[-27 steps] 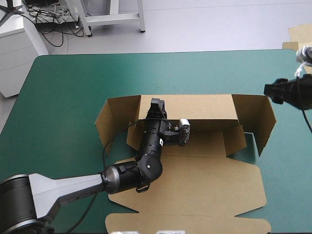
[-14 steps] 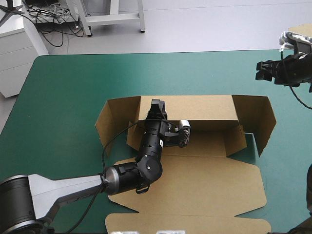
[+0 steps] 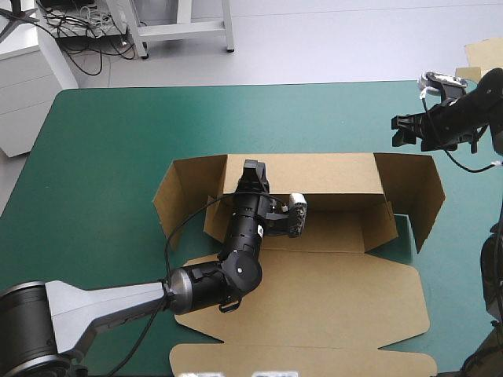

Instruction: Fold the box

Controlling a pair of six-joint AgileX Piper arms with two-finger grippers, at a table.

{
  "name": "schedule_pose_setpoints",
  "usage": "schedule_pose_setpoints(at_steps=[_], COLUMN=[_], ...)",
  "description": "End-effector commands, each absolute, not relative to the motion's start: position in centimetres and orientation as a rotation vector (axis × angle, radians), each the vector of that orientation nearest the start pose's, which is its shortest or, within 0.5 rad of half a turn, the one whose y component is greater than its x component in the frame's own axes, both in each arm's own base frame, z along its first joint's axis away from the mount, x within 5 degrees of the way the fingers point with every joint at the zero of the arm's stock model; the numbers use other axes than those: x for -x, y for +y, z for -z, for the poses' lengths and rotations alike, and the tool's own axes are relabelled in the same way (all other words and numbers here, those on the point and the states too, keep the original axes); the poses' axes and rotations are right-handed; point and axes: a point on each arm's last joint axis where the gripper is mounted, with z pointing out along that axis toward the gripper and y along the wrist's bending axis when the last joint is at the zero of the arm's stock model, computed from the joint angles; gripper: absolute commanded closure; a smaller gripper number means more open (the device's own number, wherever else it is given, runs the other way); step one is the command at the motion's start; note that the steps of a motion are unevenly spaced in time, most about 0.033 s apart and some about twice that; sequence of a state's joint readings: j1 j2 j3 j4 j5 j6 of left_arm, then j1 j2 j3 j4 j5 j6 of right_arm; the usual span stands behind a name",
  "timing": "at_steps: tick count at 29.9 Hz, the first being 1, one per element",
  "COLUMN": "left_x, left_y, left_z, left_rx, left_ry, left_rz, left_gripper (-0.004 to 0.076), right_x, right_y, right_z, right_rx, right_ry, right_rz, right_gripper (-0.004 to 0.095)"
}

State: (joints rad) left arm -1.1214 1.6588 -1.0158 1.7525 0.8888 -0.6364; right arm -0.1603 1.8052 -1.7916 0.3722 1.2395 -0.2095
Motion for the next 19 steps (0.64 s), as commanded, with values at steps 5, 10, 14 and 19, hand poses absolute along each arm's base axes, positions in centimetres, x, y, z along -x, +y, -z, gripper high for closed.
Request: schedule_pose_setpoints(at_steps=[5, 10, 14, 19], left_x=[-20.4, -20.4, -20.4, -20.4], left_y=[-28.6, -28.6, -28.6, -28.6], left_z=[-28.0, -28.0, -28.0, -28.0], left_rx=[-1.422, -1.424, -1.424, -1.424], left_ry=[1.156, 1.156, 1.156, 1.156], left_rz=[-0.829, -0.827, -0.827, -0.827], left_gripper=[0.0734, 0.0734, 0.0734, 0.0734], right_x=[-36.5, -35.4, -34.6, -33.3], right_y=[-2.9, -2.8, -2.6, -2.3], right_z=[-37.5, -36.5, -36.2, -36.8], right_rx=[-0.022, -0.016, -0.003, 0.003], right_ry=[2.620, 2.661, 2.675, 2.659], right_rz=[-0.359, -0.365, -0.376, -0.391], right_gripper=[0.0378, 0.0399, 0.0399, 0.0401])
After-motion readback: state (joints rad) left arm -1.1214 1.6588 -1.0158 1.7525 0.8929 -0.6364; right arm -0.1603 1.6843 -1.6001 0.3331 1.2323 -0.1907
